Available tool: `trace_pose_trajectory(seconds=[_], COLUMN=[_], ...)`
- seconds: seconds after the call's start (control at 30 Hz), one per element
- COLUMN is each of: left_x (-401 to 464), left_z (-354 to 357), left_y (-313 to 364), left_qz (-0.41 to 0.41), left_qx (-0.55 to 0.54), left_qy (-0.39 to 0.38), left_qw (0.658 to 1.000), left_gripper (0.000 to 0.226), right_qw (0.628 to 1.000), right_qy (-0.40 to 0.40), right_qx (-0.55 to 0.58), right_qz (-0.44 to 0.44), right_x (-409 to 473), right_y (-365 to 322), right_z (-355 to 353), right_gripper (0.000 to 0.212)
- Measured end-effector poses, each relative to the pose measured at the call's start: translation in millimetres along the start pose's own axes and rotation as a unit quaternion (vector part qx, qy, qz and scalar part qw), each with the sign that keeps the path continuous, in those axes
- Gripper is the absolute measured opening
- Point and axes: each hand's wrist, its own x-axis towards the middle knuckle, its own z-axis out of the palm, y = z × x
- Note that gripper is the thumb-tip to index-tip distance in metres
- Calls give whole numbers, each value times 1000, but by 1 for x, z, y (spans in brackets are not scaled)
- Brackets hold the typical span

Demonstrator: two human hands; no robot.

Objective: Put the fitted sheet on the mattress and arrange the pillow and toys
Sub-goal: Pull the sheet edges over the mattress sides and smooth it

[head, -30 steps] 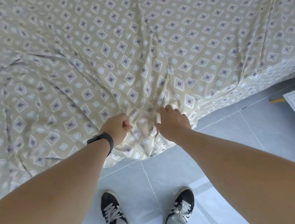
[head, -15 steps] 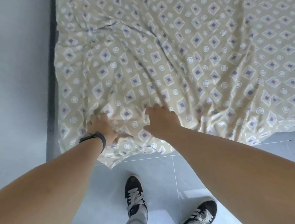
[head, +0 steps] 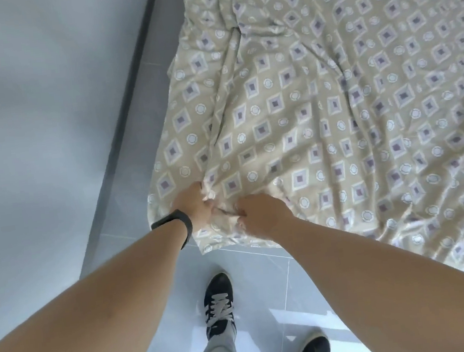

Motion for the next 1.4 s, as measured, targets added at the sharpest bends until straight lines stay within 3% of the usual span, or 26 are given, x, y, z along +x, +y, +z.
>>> trace_pose_trajectory(seconds=[0.17,0.23,0.33,0.43,0.6,0.73,0.9,1.0,1.17,1.27,1.33,1.4], left_x=[-29,-39,-42,-36,-25,-26,-13,4,6,7,5,1], left_z=[9,5,-3,-1,9,10,-8,-25,-53,-52,-44,-32], left_y=[-68,-87,-89,-64,-11,7,5,-12,-62,-73,-65,-45], left_qz=[-70,-110,-126,-67,-79,-36,-36,-46,-94,-88,-85,-69], left_qx=[145,157,178,127,-46,-31,45,134,180,174,164,179], left_qy=[-82,-70,-67,-65,82,106,74,72,68,69,74,137], left_qw=[984,979,974,987,992,993,996,987,977,978,980,972], left_gripper=[36,36,37,42,32,46,19,25,26,20,31,48], right_qw=[991,986,993,998,990,991,981,982,990,995,994,993], right_qy=[-123,-140,-89,18,129,85,110,74,103,87,89,115], right_qx=[5,-38,-43,-35,-21,-44,-153,-171,-79,-22,-20,-19], right_qz=[-60,-85,-70,-45,55,90,56,18,-50,-35,-52,-33], right_x=[-22,-24,-20,-18,-20,-28,-17,-15,-28,-21,-21,-31], right_y=[-56,-72,-70,-44,4,25,33,29,-24,-22,-7,22], right_z=[30,41,43,30,13,13,17,12,32,41,39,36], right_gripper=[17,16,22,35,45,56,51,42,37,37,33,32])
